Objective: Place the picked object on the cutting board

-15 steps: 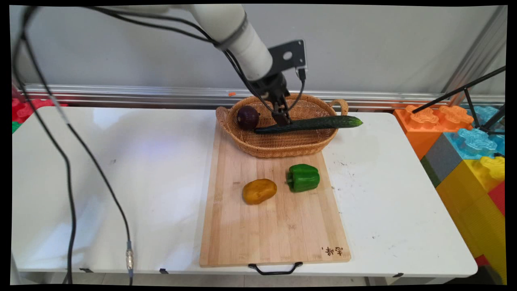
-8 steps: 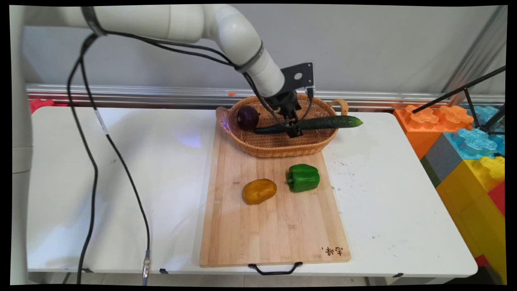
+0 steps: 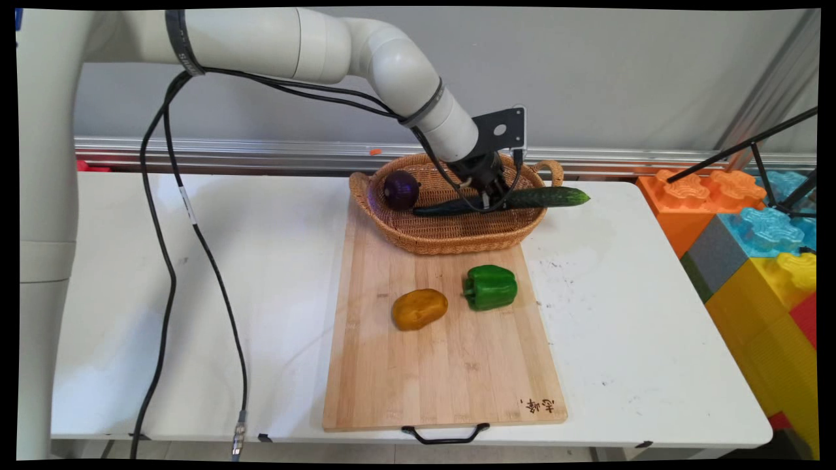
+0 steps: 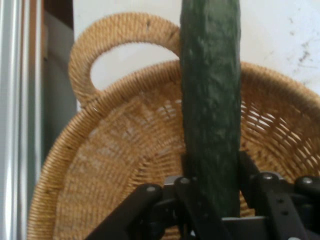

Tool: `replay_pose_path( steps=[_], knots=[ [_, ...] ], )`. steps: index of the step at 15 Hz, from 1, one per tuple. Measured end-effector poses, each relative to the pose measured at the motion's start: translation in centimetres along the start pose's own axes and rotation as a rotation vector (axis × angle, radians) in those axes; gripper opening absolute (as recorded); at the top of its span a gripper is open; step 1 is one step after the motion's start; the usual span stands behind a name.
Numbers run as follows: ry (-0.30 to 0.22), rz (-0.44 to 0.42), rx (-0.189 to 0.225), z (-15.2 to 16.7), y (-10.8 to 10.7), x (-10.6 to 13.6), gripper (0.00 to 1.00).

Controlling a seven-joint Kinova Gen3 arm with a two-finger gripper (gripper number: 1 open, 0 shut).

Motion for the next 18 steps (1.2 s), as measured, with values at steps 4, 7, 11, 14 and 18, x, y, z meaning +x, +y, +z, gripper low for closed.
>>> replay_pose_path(
  steps=[4, 7, 11, 14, 18],
  knots=[
    [0.008, 0.006, 0.038, -0.9, -0.3, 0.5, 0.00],
    [0.006, -0.002, 0.068, -2.4, -0.3, 1.2, 0.00],
    [-0.008, -0.012, 0.113, -6.3, 0.2, 3.7, 0.00],
    [-0.009, -0.027, 0.121, -9.2, 1.2, 6.1, 0.00],
    [0.000, -0.059, 0.098, -12.7, 3.4, 9.5, 0.00]
  ],
)
